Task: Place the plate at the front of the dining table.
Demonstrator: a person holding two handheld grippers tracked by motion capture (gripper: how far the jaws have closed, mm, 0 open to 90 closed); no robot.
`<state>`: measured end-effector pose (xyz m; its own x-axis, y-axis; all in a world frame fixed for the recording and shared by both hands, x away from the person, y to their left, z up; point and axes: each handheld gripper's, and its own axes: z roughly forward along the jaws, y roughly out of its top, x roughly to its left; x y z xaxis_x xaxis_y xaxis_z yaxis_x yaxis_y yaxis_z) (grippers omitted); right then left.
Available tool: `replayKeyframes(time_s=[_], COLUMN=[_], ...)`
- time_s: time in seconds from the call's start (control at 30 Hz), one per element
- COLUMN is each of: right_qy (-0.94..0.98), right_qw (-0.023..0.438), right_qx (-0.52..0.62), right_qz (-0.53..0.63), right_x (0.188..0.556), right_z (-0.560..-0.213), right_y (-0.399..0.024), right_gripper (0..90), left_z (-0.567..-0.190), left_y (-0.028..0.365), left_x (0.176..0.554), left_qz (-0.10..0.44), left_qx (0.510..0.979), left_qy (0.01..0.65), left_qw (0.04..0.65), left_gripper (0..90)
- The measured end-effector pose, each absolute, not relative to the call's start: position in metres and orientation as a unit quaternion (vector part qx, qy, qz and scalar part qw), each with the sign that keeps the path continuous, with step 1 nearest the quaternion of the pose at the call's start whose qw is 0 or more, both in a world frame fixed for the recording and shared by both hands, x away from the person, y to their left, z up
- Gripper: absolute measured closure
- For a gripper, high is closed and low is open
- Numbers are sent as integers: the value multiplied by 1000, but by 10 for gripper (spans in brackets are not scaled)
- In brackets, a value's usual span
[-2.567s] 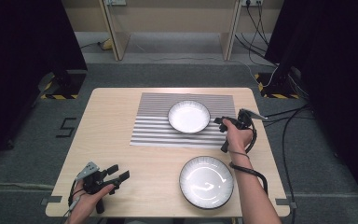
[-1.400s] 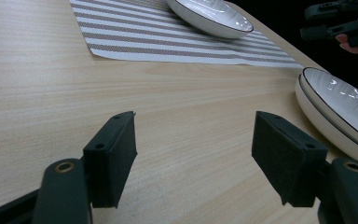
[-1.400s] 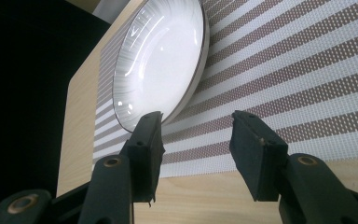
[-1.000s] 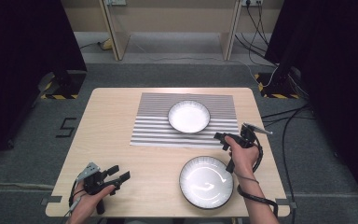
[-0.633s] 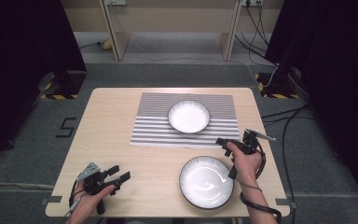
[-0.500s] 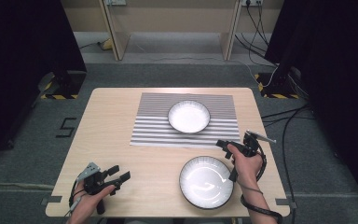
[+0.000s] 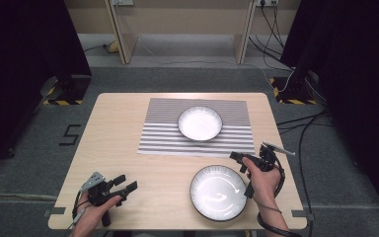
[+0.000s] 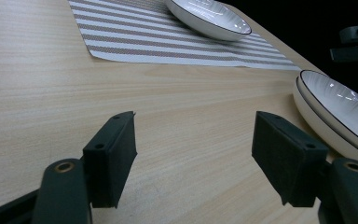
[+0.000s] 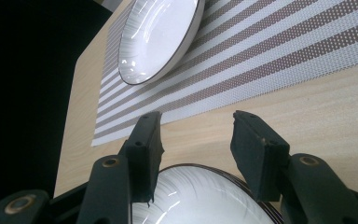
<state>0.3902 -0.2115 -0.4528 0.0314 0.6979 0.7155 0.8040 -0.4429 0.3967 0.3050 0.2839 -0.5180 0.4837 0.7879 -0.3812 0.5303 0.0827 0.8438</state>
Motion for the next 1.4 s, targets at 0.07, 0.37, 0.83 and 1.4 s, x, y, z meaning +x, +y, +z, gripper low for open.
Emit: replayKeyframes(time_s=[0.07, 0.37, 0.83, 1.4], right_qy=[-526, -530, -532, -520], right_qw=[56, 51, 49, 42], right_qx=[-714, -709, -708, -712], right_qz=[-460, -462, -462, -470], right_x=[388, 379, 360, 340], right_z=[-452, -451, -457, -465], right_y=[-212, -212, -218, -237], right_gripper=[526, 523, 519, 513], left_z=[-518, -518, -518, -518], left_y=[284, 284, 285, 285], left_x=[305, 304, 304, 304], left_qz=[118, 118, 119, 119], left_qx=[667, 667, 665, 666], left_qy=[494, 494, 496, 495], left_qw=[545, 545, 546, 544], left_gripper=[300, 300, 300, 299])
